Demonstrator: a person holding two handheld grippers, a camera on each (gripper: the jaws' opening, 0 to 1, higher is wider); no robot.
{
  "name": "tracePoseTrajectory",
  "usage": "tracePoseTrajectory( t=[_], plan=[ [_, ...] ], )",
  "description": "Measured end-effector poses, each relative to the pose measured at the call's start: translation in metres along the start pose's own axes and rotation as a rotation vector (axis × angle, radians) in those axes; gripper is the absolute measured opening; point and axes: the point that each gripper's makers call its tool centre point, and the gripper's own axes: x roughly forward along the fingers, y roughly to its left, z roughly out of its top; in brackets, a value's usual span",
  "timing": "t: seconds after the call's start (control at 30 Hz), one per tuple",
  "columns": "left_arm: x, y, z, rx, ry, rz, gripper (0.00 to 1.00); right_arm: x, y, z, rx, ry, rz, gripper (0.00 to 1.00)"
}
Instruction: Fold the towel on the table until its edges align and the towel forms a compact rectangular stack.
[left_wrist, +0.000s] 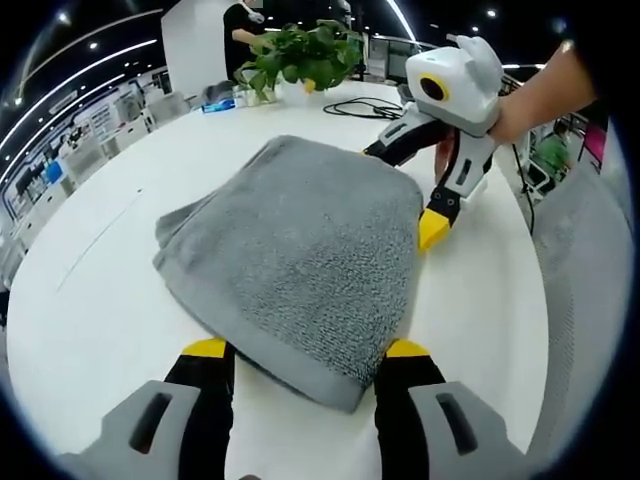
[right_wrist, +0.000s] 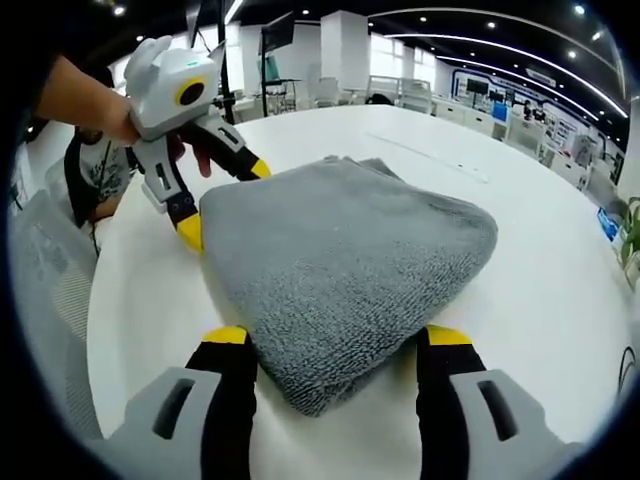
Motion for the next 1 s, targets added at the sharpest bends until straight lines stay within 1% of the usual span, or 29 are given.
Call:
tracePoseTrajectory(
  t=[0.27,0.47,0.8,0.9,1.0],
  plan=[
    [0.003,0.004,0.002,-0.010,0.001,0.004,0.58,-0.003,-0.003,0.007,0.000,-0.002,0.000,0.64],
    [0.008,0.009,0.004,-0.007,0.006,0.001,0.58,-0.001,-0.005,0.011,0.001,-0.005,-0.004,0.64],
    [0.014,0.017,0.010,-0.016,0.002,-0.001,0.58,-0.002,-0.009,0.015,0.008,-0.016,-0.009,0.64],
    [0.014,0.018,0.012,-0.005,0.005,-0.004,0.58,-0.004,-0.008,0.018,0.008,-0.017,-0.007,0.64],
    [0.016,0.020,0.014,0.001,0.005,-0.003,0.58,-0.003,-0.012,0.019,0.010,-0.014,-0.008,0.64]
  ],
)
